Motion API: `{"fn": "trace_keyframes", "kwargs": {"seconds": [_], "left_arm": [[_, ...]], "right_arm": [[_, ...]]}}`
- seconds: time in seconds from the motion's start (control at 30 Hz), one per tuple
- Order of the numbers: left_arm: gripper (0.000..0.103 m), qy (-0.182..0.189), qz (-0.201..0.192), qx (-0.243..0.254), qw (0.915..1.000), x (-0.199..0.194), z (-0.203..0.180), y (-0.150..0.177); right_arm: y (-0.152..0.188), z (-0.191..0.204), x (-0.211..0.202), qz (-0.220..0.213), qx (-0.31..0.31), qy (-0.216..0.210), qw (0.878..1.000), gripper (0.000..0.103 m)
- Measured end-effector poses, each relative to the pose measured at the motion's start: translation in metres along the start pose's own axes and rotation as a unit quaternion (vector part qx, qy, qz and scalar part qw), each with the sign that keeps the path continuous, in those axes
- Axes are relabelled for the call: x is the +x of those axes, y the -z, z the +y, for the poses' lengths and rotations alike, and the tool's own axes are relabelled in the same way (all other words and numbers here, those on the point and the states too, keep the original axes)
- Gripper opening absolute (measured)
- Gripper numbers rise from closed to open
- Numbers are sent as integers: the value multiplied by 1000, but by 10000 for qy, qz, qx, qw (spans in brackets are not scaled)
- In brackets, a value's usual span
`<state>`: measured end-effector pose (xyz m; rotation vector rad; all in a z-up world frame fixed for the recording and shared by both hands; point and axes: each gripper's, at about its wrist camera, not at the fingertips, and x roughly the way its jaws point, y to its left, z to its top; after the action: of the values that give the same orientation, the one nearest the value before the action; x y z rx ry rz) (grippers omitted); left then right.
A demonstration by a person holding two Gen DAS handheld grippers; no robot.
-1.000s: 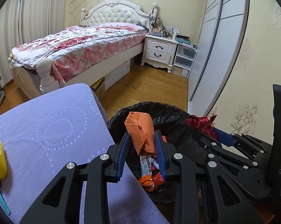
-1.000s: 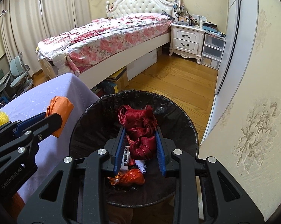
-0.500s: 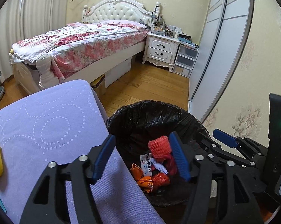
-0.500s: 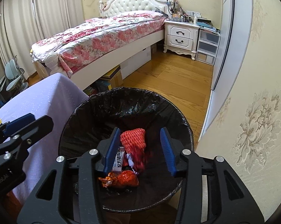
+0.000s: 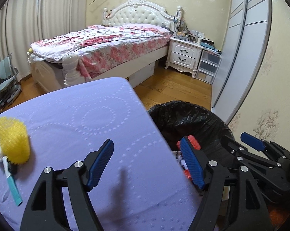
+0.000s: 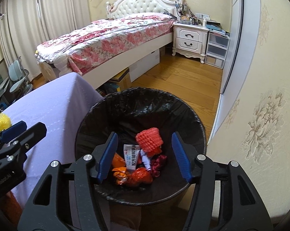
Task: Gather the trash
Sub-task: 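Move both open tools back to the remaining trash pile, then close the left tool on the teal-and-white tube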
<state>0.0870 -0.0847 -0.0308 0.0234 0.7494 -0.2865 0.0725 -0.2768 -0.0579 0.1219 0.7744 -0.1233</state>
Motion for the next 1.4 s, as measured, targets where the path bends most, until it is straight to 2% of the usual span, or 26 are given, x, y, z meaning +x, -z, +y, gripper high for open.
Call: {"fn": "trace_keyframes", "kwargs": {"seconds": [0.37,0.53,0.83,0.97,1.1,1.23,1.4], "left_arm": [[72,-565,75,-469,9973,-32,56,27],[72,-791,112,-663,9946,-45,80,41],[72,-1199,237,-1257,9845,-63,133,61],[70,-1195,295,-1586,9796,-65,155,65],[63,-1093,400,-1890,9751,-64,176,67],[58,-1163,426,-1767,9764,-63,180,64],[29,-1188,412,-1611,9789,-66,188,68]], "right_arm": [[11,62,-21,21,-635,-387,9972,57],[10,82,-26,64,-733,-648,9952,57],[20,144,-12,509,-1252,-1082,9849,57],[23,173,-8,572,-1560,-1177,9790,57],[25,195,-6,597,-1771,-1236,9746,57],[25,207,-6,604,-1848,-1269,9727,58],[26,212,-6,603,-1891,-1279,9717,58]]}}
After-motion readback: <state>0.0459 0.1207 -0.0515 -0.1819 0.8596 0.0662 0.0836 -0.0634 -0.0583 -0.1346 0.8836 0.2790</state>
